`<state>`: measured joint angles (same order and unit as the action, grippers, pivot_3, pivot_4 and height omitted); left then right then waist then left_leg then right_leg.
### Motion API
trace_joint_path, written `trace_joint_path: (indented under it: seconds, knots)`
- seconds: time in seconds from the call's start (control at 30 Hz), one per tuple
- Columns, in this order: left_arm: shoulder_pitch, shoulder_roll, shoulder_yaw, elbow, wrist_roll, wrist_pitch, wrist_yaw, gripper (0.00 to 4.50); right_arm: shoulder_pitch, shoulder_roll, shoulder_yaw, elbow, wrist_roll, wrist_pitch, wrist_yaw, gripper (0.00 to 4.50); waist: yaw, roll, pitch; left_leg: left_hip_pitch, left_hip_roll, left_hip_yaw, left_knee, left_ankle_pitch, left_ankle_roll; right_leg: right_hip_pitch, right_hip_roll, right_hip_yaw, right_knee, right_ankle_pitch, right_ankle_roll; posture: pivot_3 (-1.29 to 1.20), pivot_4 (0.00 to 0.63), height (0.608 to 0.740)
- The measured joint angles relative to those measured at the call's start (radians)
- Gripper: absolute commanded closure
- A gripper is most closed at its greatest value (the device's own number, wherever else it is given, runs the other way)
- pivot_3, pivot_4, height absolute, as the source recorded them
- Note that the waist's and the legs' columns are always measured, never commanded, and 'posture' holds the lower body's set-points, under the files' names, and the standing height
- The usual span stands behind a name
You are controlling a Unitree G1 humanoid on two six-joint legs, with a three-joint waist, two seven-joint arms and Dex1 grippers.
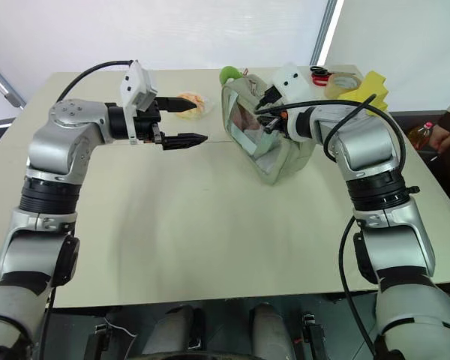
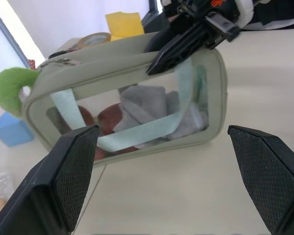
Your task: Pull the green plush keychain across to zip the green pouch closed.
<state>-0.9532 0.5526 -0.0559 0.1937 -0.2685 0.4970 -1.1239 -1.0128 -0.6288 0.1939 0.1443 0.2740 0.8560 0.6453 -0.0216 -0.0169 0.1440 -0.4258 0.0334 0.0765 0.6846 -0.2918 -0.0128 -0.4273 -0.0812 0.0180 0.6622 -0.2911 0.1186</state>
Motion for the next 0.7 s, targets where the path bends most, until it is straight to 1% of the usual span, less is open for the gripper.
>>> trace_joint_path:
  seconds: [0.1, 0.2, 0.3, 0.37, 0.5, 0.7]
  knots:
    - [0.000, 0.031, 0.015, 0.011, -0.005, 0.009, 0.018, 0.00, 0.000, -0.015, 0.056, 0.000, -0.045, -0.117, 0.100, 4.45, -0.005, 0.000, 0.000, 0.000, 0.000, 0.000, 0.000, 0.000, 0.000, 0.000, 0.000, 0.000, 0.000, 0.000, 0.000, 0.00, 0.150, 0.740]
    - [0.000, 0.088, 0.053, 0.021, -0.014, 0.028, 0.024, 0.00, 0.002, -0.043, 0.100, -0.012, -0.070, -0.217, 0.215, 4.45, -0.016, 0.000, 0.000, 0.000, 0.000, 0.000, -0.001, 0.000, 0.000, 0.000, 0.000, 0.000, 0.000, 0.000, 0.000, 0.00, 0.150, 0.740]
    - [0.004, 0.143, 0.085, 0.010, -0.035, 0.072, 0.020, 0.00, 0.002, -0.059, 0.109, -0.013, -0.086, -0.315, 0.313, 4.45, -0.020, 0.000, 0.000, 0.000, 0.000, -0.001, -0.001, 0.000, 0.000, 0.000, 0.000, -0.001, 0.000, 0.000, 0.000, 0.00, 0.150, 0.740]
    - [0.016, 0.170, 0.099, -0.034, -0.065, 0.119, 0.015, 0.00, 0.003, -0.057, 0.109, -0.013, -0.091, -0.375, 0.369, 4.45, -0.021, 0.000, 0.000, 0.000, 0.000, -0.001, -0.001, 0.000, 0.000, 0.000, 0.000, -0.001, 0.000, 0.000, 0.000, 0.00, 0.150, 0.740]
    - [0.029, 0.211, 0.118, -0.100, -0.113, 0.185, 0.016, 0.00, 0.010, -0.035, 0.108, -0.016, -0.085, -0.438, 0.450, 4.45, -0.021, 0.000, 0.000, 0.000, 0.000, -0.001, -0.001, 0.000, 0.000, 0.000, 0.000, -0.001, 0.000, 0.000, 0.000, 0.00, 0.150, 0.740]
    - [0.053, 0.246, 0.129, -0.159, -0.158, 0.242, 0.033, 0.00, 0.017, 0.034, 0.105, -0.013, -0.083, -0.479, 0.500, 4.45, -0.022, 0.000, 0.000, 0.000, 0.000, -0.001, -0.001, 0.000, 0.000, 0.000, 0.000, -0.001, 0.000, 0.000, 0.000, 0.00, 0.150, 0.740]
